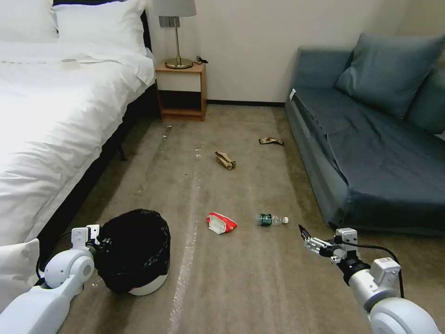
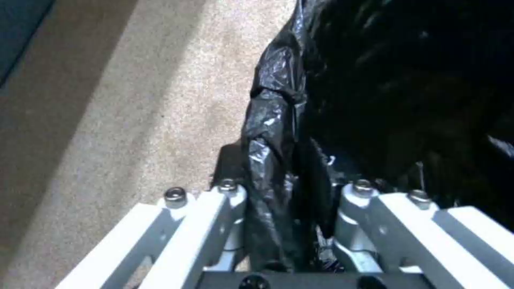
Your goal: Pick up the trash bin, then pick up the garbage on the floor and place it into the trash bin.
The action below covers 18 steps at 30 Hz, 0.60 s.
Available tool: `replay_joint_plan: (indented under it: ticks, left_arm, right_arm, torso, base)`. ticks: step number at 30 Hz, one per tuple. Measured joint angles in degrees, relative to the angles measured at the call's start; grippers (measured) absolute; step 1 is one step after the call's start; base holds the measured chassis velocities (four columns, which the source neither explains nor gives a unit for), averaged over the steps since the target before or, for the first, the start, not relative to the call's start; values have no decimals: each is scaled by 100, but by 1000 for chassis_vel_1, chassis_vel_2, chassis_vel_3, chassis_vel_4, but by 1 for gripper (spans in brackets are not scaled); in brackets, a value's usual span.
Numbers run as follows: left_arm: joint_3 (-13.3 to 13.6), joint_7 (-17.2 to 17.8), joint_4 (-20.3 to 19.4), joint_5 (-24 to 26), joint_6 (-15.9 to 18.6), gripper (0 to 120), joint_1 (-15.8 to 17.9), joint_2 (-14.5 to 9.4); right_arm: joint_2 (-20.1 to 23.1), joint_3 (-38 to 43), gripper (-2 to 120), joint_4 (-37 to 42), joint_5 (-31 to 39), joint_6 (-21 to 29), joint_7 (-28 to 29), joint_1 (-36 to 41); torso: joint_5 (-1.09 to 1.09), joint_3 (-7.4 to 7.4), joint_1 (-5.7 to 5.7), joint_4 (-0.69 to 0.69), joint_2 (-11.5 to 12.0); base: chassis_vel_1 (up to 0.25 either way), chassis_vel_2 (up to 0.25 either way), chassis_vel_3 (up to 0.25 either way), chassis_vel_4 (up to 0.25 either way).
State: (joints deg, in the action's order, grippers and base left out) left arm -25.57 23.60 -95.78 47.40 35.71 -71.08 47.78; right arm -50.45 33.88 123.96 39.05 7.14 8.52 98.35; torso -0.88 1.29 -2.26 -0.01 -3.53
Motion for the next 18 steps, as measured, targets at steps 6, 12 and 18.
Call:
replay_joint_plan:
  ticks: [6, 12, 18]
  left_arm:
    - [-5, -35, -27, -271, -172, 13, -41, -5]
    - [-6, -61, -33, -566, -431, 10, -19, -37]
    - [21, -146, -97, -1187, -679, 7, 63, -144]
  right_arm:
    - [-30, 60, 100, 61, -1, -7, 0, 58]
    - [-75, 134, 100, 140, -11, -7, 0, 133]
    - [-178, 208, 100, 244, 291, 34, -10, 243]
  torso:
    - [-1, 1, 0, -1, 0]
    - [-2, 1, 0, -2, 0]
    - [-2, 1, 0, -1, 0]
  base:
    - [0, 0, 0, 0]
    - [0, 0, 0, 0]
    - [0, 0, 0, 0]
